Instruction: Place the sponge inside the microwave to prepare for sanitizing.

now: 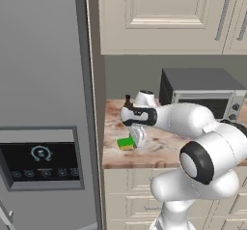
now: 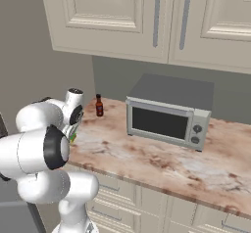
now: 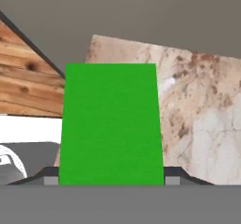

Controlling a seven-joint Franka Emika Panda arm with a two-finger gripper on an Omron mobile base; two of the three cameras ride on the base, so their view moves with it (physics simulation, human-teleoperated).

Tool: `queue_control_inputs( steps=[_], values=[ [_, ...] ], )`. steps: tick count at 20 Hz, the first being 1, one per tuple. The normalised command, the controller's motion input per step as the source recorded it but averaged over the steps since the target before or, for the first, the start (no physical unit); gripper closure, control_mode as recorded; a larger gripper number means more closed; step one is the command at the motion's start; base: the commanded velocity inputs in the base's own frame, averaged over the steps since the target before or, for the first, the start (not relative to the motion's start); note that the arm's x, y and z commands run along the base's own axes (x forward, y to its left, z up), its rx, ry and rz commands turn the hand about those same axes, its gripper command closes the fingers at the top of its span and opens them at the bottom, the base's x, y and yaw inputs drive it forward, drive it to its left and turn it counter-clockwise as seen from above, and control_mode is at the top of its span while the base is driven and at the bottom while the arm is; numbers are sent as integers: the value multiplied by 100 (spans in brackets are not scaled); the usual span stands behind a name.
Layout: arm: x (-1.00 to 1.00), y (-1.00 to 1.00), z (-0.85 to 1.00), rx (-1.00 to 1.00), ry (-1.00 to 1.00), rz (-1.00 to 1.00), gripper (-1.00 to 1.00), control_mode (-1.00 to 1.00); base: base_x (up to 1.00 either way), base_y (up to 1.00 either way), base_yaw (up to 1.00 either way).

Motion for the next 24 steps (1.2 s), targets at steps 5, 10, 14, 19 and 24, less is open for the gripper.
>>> queue_control_inputs(
  steps=[5,10,14,19,24],
  values=[
    [-34,-25,13,-3,24,-47,100,-100,0,0,0],
    [-33,-27,52,-8,10,-36,100,-100,0,0,0],
    [-80,-25,47,0,0,-40,100,-100,0,0,0],
    [-97,-25,18,0,0,-40,100,-100,0,0,0],
    [-83,-30,47,-5,0,-39,100,-100,0,0,0]
  ],
)
